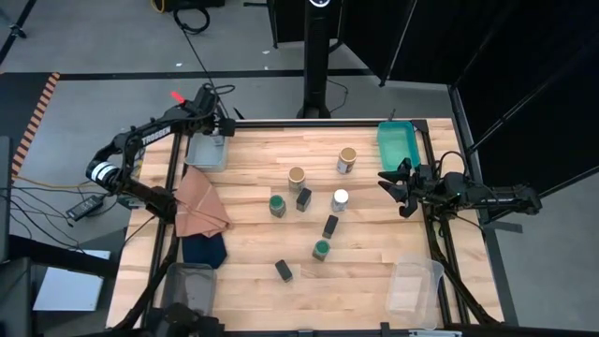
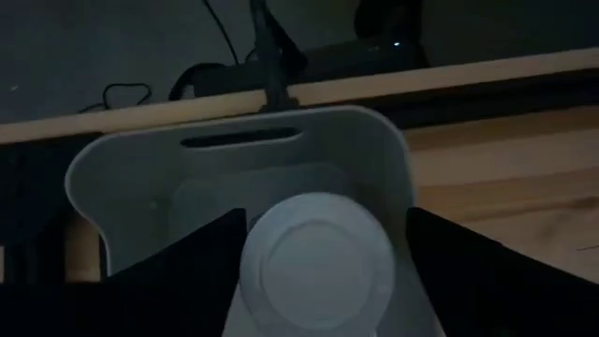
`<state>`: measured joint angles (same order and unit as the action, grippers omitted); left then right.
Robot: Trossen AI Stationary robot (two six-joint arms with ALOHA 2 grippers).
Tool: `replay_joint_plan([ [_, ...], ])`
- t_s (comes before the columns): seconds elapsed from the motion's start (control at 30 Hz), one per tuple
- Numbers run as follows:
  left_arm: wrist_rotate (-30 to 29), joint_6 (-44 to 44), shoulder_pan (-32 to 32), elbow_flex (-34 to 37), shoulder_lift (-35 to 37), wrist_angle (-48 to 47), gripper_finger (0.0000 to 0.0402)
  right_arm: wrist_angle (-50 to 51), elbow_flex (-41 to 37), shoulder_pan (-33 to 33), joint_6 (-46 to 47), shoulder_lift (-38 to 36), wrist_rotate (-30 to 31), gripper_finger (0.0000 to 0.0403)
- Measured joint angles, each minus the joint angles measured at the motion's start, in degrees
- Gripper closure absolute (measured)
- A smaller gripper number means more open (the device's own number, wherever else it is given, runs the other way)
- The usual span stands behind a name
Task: Sort spices by type
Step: Put the white spice bottle into the grey bin
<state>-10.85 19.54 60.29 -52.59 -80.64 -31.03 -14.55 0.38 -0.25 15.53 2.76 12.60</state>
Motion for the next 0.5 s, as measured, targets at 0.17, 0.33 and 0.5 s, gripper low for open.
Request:
replay_joint_plan([
  [0.17,1.4,-1.4,0.0,-4.0,0.0,-1.7,0.0086,0.0,0.0,0.0,0.0,0.0,0.0,0.0243],
  [0.33,5.5,-6.4,-0.7,-11.1,0.0,-5.5,0.0090,0.0,0.0,0.0,0.0,0.0,0.0,0.0243],
  [0.5,13.4,-11.2,-3.8,-20.0,0.0,-7.1,0.0092,0.0,0.0,0.0,0.0,0.0,-0.1,0.0243],
])
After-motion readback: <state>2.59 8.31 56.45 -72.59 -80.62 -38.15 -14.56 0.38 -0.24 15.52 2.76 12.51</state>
